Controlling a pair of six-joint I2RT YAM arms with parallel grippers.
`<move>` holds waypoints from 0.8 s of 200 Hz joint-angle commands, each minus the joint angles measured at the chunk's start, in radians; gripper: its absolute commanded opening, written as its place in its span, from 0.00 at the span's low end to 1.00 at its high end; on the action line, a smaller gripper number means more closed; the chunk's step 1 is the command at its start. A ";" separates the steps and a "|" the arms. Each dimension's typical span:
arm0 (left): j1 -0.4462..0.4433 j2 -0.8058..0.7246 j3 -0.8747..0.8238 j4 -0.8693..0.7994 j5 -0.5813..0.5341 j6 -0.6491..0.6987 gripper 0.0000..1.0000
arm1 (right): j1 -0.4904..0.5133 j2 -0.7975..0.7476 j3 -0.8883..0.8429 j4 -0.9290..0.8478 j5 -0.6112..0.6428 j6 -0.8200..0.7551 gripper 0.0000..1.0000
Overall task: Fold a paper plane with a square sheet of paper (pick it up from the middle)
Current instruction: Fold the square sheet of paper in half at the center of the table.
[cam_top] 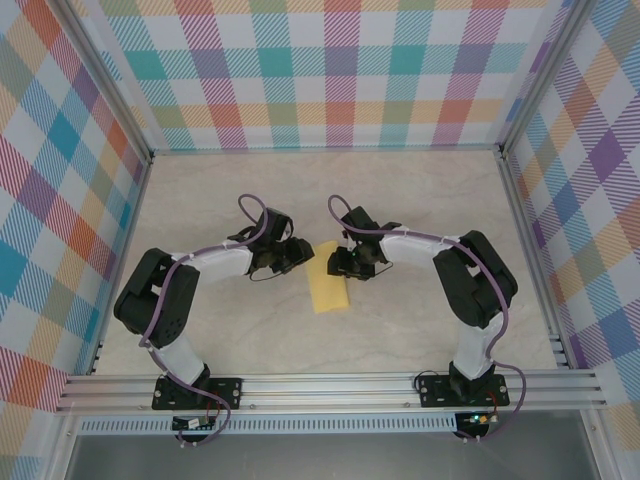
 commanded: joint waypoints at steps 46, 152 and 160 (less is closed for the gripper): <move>-0.011 -0.009 -0.019 0.041 0.026 -0.001 0.40 | -0.011 -0.031 -0.023 -0.015 0.139 0.008 0.50; -0.011 0.000 -0.009 0.040 0.040 0.005 0.39 | -0.011 -0.025 -0.008 -0.042 0.084 -0.132 0.44; -0.011 0.000 -0.009 0.039 0.038 0.005 0.39 | -0.011 -0.020 -0.005 -0.048 0.083 -0.144 0.44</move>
